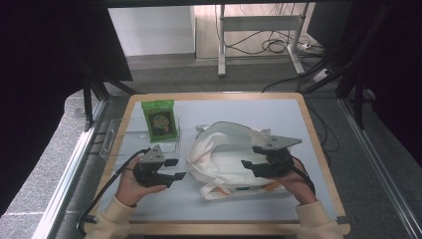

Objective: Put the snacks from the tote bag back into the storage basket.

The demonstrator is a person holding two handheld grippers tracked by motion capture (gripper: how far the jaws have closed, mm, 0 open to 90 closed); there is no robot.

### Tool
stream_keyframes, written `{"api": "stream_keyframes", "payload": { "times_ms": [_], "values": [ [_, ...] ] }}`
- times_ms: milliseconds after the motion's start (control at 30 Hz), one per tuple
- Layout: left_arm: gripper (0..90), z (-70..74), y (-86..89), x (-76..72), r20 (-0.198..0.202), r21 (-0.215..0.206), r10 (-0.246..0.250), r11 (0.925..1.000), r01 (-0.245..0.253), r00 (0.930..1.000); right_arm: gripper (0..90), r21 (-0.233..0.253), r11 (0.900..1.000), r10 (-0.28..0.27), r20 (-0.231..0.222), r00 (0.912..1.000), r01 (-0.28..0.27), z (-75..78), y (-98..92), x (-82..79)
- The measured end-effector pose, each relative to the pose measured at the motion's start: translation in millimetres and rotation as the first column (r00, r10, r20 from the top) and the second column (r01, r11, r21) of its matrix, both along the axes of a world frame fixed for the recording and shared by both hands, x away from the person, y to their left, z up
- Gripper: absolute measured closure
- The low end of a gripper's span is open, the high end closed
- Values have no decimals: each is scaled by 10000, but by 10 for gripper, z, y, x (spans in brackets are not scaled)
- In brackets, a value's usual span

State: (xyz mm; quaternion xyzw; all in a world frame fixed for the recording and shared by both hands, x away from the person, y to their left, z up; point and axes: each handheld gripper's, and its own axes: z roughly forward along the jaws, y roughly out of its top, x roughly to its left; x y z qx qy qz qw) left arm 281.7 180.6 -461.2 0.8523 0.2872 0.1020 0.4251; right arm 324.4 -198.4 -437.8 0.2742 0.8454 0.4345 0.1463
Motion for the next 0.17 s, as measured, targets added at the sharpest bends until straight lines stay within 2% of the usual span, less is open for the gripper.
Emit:
{"api": "stream_keyframes", "payload": {
  "times_ms": [167],
  "values": [
    [420,-7,3,10,51,47,48,10000,-48,10000,347,-55,10000,-9,8,10000,9,-3,3,1]
  ]
}}
